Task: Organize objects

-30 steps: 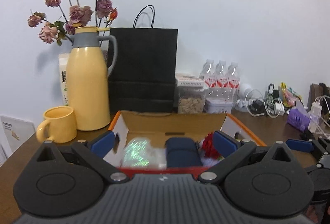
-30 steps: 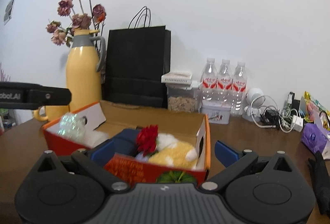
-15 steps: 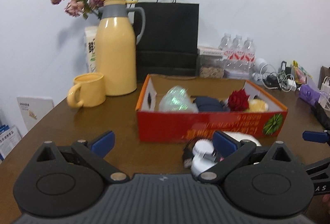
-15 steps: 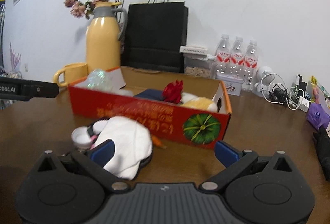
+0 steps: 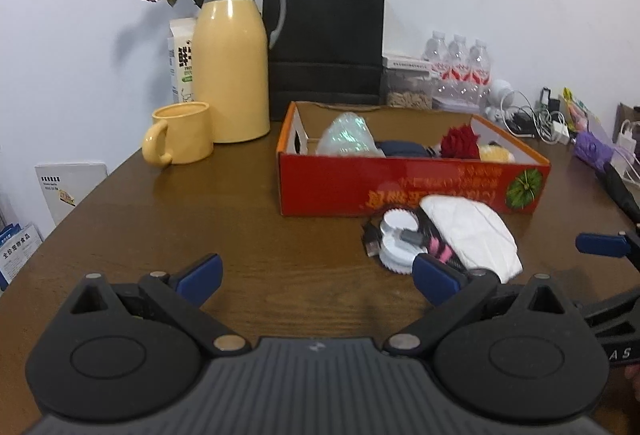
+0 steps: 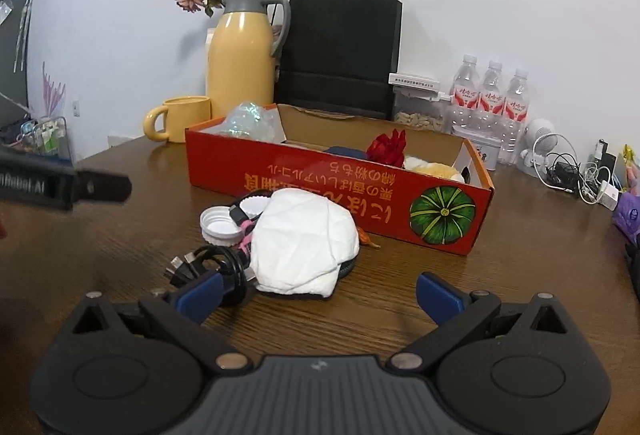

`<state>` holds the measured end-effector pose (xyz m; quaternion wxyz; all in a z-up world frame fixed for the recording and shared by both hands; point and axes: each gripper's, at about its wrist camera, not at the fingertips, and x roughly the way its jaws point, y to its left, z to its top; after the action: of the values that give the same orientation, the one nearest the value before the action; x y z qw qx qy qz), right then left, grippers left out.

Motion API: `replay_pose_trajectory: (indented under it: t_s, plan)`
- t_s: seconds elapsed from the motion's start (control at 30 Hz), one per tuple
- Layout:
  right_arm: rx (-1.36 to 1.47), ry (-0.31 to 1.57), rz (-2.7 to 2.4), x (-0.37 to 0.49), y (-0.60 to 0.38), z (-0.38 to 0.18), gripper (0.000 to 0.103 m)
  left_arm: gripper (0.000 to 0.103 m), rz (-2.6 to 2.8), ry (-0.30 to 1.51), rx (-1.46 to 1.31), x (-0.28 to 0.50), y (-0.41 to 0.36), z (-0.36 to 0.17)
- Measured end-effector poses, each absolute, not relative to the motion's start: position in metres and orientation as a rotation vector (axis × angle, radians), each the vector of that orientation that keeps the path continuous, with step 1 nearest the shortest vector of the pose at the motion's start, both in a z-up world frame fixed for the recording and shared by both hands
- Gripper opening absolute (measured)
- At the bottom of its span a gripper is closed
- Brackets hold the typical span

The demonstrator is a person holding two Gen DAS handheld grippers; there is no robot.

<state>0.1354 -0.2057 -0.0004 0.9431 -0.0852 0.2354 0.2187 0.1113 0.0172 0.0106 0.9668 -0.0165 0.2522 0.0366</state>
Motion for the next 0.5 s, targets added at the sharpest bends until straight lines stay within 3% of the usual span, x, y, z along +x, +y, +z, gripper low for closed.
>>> replay_pose_trajectory:
  t_s: [0.33,0.5]
  plan:
    - [-0.212,0.475,0.525,0.125,-0.182,-0.002,0.103,0.103,0.088,0.529,-0.041,0.1,0.024,0.007]
    - [-0.261,0.495,0.572,0.128,-0.16,-0.004,0.093,0.103,0.105,0.533,-0.049,0.093,0.033,0.006]
